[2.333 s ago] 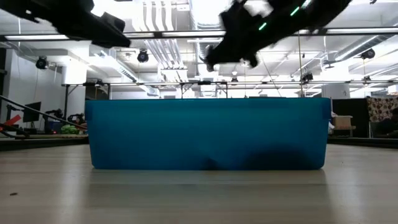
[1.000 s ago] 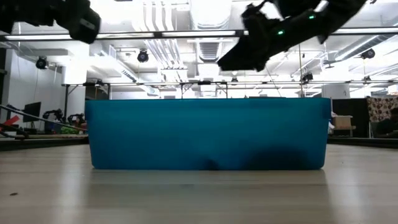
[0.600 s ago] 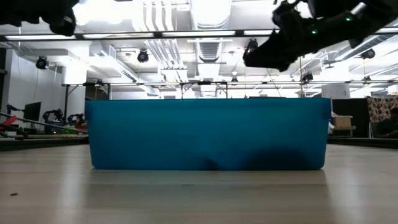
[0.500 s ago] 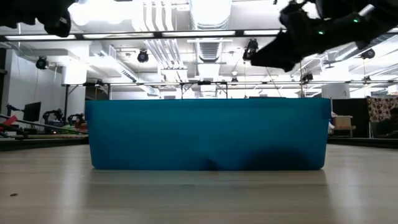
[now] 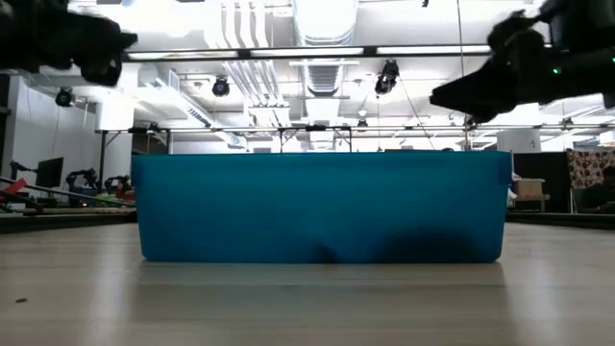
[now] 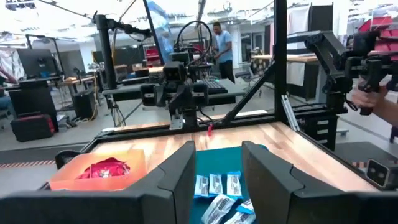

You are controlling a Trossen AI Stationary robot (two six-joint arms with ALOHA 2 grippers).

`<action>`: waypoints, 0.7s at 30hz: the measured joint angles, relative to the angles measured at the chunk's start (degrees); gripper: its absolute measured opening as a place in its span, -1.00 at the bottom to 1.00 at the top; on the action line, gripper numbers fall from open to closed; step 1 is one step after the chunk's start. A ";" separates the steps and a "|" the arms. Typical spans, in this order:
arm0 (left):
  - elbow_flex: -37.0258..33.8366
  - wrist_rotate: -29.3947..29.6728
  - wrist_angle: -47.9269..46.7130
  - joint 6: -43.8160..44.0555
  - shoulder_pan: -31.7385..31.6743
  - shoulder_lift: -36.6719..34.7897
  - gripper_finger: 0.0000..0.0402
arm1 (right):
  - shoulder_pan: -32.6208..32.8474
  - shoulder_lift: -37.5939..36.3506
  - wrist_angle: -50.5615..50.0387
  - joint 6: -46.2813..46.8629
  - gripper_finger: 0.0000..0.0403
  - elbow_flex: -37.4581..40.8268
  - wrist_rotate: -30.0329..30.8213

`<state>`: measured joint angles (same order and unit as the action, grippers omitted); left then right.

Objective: Sort candy
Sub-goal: Return to Home Position

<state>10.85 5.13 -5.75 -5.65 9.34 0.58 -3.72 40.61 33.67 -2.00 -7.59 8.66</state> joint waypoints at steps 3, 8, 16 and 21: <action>-5.39 0.13 5.90 0.54 -0.04 -0.66 -0.43 | 0.10 -3.10 3.09 -1.21 -0.34 3.92 -0.30; -9.98 2.55 10.19 2.82 -0.09 -0.51 -0.43 | 0.10 -8.79 4.34 -3.36 -0.37 6.73 -1.14; -9.66 5.51 7.71 15.74 -0.09 1.39 -0.43 | 0.10 -11.99 2.49 1.18 -0.36 6.73 -1.20; -9.66 5.51 7.84 15.80 -0.09 2.08 -0.43 | 0.10 -11.57 1.72 10.22 -0.34 6.66 -1.20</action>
<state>1.19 10.63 2.09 10.15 9.26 2.66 -3.62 29.04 35.39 8.22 -0.93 7.46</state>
